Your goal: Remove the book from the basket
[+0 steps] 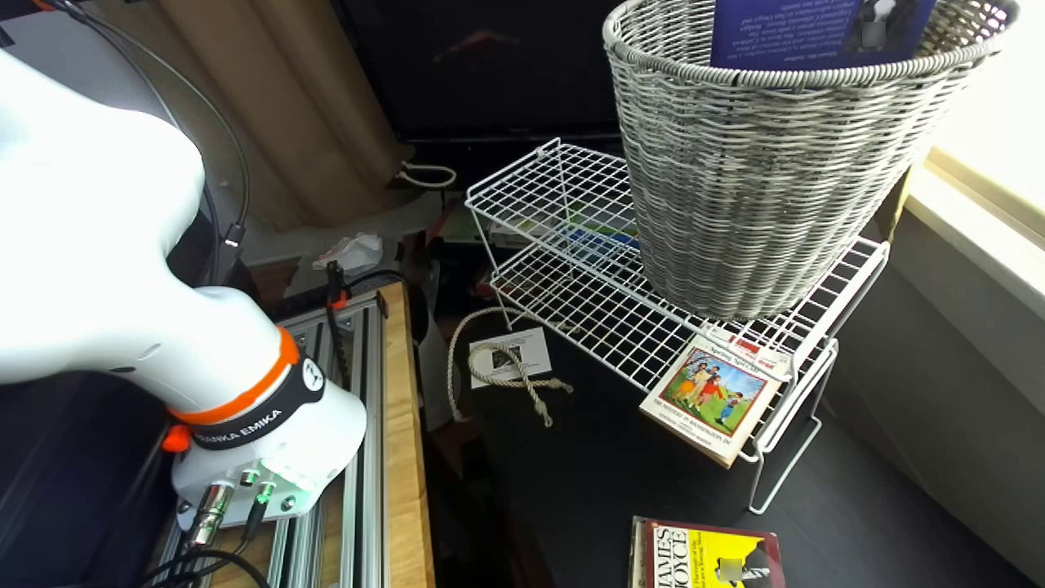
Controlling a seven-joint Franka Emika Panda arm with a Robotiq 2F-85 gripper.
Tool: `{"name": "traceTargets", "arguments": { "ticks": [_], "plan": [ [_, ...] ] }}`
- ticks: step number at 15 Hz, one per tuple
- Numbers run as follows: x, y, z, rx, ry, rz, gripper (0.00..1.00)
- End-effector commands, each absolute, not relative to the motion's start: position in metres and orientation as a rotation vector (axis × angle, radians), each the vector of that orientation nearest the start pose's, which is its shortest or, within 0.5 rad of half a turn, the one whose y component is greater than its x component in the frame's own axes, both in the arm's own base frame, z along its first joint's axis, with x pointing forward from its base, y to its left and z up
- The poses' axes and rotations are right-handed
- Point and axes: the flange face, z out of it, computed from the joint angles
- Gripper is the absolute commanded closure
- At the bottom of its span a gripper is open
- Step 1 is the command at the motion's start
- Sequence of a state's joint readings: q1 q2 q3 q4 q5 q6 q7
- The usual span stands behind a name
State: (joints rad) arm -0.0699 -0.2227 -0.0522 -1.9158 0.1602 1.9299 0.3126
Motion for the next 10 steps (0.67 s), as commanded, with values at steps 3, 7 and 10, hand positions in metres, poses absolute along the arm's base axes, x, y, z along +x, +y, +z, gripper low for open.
{"name": "traceTargets", "arguments": {
  "ticks": [3,7,10],
  "plan": [
    [0.438,-0.065,0.670,-2.764,0.729,-0.645,0.97],
    [0.398,-0.077,0.702,-2.685,0.839,-0.814,0.97],
    [0.369,-0.092,0.715,-2.615,1.027,-0.879,0.97]
  ]
}}
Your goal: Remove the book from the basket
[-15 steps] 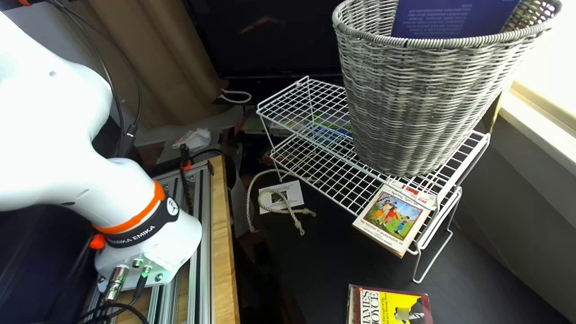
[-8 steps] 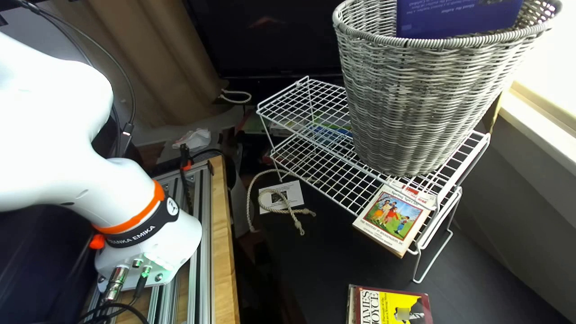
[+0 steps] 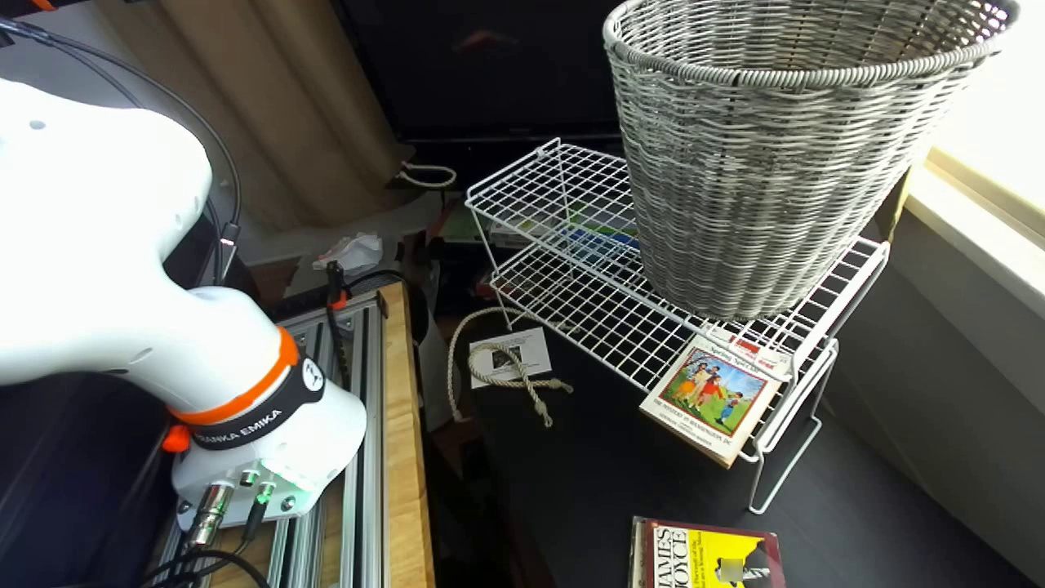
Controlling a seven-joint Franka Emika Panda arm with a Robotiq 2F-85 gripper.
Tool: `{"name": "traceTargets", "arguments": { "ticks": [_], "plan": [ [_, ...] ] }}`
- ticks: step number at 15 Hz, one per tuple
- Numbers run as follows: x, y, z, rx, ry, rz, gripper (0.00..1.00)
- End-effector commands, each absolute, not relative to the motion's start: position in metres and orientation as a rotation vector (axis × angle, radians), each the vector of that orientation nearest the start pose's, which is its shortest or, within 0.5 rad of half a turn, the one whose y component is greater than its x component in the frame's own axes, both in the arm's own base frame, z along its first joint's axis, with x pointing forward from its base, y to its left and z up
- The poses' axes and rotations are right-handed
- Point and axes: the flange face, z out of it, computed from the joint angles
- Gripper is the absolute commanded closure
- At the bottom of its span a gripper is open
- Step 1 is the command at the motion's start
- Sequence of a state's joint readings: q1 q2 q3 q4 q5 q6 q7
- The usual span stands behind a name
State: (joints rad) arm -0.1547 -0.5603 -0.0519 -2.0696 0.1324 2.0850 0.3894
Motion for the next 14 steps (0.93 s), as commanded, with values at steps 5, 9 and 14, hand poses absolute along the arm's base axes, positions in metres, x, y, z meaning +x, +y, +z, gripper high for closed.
{"name": "traceTargets", "arguments": {
  "ticks": [5,9,14],
  "plan": [
    [0.335,-0.114,0.710,-2.548,1.305,-0.863,0.97],
    [0.319,-0.131,0.685,-2.551,1.476,-0.635,0.97],
    [0.305,-0.145,0.661,-2.520,1.538,-0.453,0.97]
  ]
}}
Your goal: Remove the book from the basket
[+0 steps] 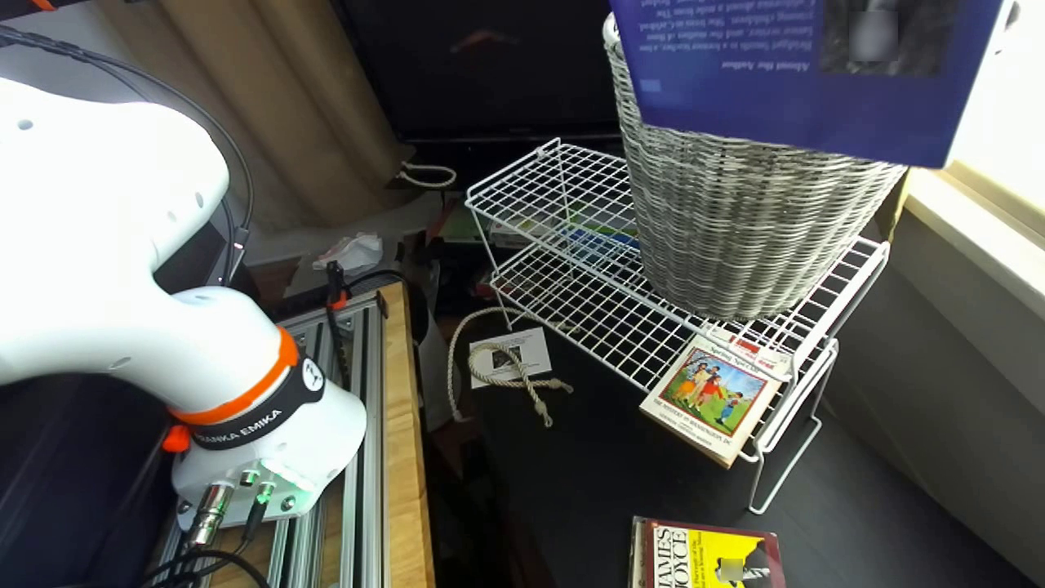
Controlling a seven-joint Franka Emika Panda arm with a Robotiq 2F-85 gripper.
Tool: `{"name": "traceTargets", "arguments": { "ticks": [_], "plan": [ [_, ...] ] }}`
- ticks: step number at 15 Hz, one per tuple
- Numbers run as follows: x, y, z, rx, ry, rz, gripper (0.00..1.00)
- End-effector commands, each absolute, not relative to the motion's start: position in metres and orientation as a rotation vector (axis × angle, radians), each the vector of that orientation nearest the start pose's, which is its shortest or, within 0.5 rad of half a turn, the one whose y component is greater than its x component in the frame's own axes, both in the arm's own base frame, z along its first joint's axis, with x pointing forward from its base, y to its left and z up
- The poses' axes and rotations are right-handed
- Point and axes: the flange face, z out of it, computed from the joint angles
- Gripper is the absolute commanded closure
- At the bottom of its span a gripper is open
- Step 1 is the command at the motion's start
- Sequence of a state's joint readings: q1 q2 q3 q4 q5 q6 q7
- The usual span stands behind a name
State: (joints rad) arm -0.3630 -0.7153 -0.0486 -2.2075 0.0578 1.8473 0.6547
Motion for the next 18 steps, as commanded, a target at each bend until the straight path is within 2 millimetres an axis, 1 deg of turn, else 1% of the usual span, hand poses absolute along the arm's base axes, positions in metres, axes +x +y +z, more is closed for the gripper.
{"name": "traceTargets", "arguments": {
  "ticks": [1,3,5,7,10,12,15,17,18],
  "plan": [
    [0.304,-0.144,0.659,-2.519,1.494,-0.425,0.97],
    [0.304,-0.136,0.659,-2.508,1.410,-0.388,0.97],
    [0.304,-0.124,0.664,-2.506,1.342,-0.350,0.97],
    [0.307,-0.106,0.669,-2.519,1.243,-0.284,0.97],
    [0.314,-0.077,0.672,-2.557,1.098,-0.147,0.97],
    [0.318,-0.061,0.671,-2.576,1.020,-0.057,0.97],
    [0.334,-0.038,0.661,-2.593,0.901,0.088,0.97],
    [0.351,-0.023,0.647,-2.597,0.827,0.164,0.97],
    [0.362,-0.017,0.635,-2.606,0.824,0.187,0.97]
  ]
}}
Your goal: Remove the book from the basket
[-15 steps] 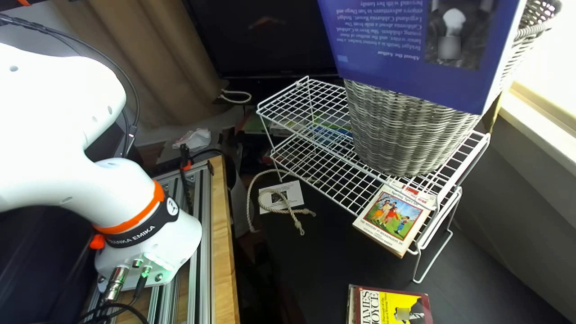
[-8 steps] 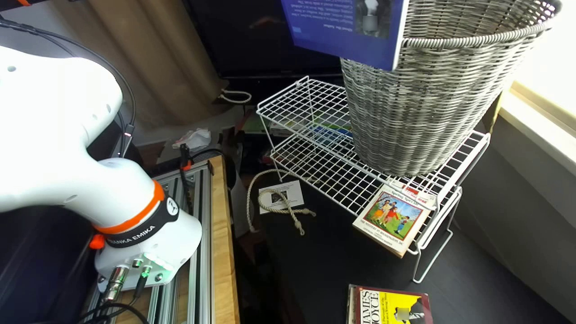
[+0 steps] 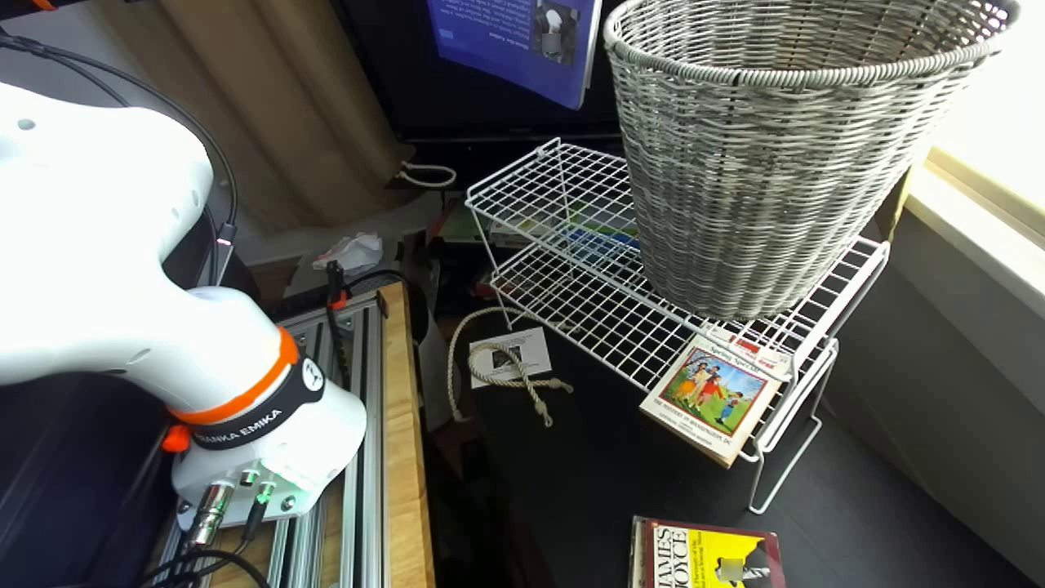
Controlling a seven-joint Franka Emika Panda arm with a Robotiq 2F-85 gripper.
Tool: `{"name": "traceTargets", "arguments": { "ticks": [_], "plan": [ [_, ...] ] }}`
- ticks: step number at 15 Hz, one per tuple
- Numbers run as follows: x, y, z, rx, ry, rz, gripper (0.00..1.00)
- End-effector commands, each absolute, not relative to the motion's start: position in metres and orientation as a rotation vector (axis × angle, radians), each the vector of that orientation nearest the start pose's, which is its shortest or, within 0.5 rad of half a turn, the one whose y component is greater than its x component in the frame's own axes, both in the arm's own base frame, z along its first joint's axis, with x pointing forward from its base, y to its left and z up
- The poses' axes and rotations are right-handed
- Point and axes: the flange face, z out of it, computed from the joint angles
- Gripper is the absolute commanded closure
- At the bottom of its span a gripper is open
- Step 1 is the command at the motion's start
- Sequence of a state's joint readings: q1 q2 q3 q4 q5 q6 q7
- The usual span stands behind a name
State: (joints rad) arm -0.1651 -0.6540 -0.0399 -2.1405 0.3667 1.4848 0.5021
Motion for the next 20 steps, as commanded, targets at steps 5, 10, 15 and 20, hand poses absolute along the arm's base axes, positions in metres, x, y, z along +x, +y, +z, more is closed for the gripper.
{"name": "traceTargets", "arguments": {
  "ticks": [5,10,15,20],
  "plan": [
    [0.415,0.025,0.575,-2.653,0.747,0.271,0.97],
    [0.441,0.054,0.552,-2.684,0.765,0.200,0.90],
    [0.451,0.071,0.540,-2.692,0.759,0.196,0.90],
    [0.451,0.104,0.531,-2.724,0.664,0.265,0.97]
  ]
}}
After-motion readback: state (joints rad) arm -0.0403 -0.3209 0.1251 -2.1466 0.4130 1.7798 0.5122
